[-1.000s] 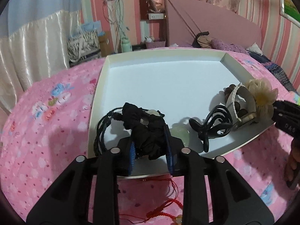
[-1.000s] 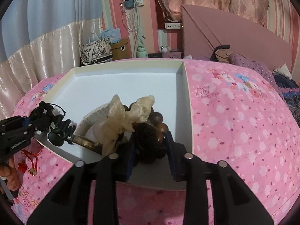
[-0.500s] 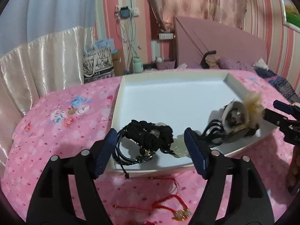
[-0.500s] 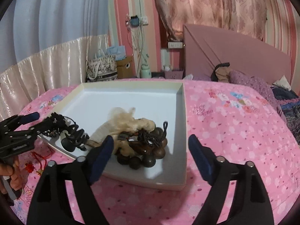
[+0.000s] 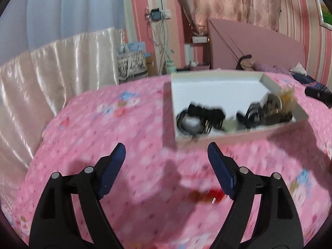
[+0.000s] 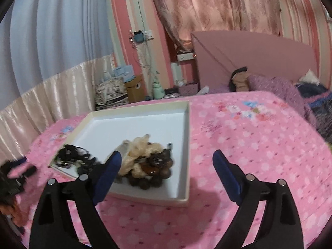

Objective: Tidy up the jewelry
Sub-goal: 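Lift both open tools out of the tray toward the red charms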

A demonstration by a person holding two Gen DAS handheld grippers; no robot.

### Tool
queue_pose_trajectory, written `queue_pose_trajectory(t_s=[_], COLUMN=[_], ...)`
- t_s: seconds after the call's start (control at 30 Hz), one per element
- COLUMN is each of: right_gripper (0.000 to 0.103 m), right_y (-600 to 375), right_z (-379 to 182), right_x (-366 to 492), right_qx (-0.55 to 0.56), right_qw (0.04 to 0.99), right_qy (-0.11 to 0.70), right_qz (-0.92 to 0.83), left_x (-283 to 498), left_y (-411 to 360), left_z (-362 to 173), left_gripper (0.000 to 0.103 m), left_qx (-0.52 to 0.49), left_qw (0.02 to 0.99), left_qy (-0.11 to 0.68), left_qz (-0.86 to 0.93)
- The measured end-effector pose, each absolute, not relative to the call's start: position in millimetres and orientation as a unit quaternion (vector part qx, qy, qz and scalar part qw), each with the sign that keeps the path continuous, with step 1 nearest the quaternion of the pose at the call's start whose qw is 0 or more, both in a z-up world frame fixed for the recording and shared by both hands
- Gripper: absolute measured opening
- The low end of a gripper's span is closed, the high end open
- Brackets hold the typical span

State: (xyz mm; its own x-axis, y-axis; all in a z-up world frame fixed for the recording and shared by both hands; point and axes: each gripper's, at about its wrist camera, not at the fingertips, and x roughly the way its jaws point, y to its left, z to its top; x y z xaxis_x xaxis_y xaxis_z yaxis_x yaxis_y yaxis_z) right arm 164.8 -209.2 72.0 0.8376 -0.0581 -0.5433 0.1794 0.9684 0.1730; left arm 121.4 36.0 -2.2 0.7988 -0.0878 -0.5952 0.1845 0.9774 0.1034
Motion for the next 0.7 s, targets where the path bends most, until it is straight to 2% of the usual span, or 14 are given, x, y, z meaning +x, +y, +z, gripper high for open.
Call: queue_pose_trajectory(t_s=[0.4, 0.57, 0.6, 0.7], right_gripper=[0.088, 0.081, 0.076, 0.073], right_y=[-113, -57, -49, -28], right_z=[66, 46, 43, 33], right_x=[137, 159, 164, 180], right_qx=[0.098, 0.086, 0.083, 0.084], right_qw=[0.944, 0.931, 0.929, 0.920], right_qy=[0.314, 0.350, 0.357, 0.376], right_qz=[0.008, 0.052, 0.056, 0.069], left_x=[125, 120, 119, 114], left_y=[123, 137, 135, 117], left_z=[-20, -24, -26, -23], left_gripper=[0.080, 0.080, 0.080, 0.080], left_qx=[0.013, -0.009, -0.016, 0.024], left_qw=[0.931, 0.926, 0.921, 0.925], left_qy=[0.359, 0.368, 0.375, 0.361], left_qz=[-0.063, -0.089, -0.109, -0.119])
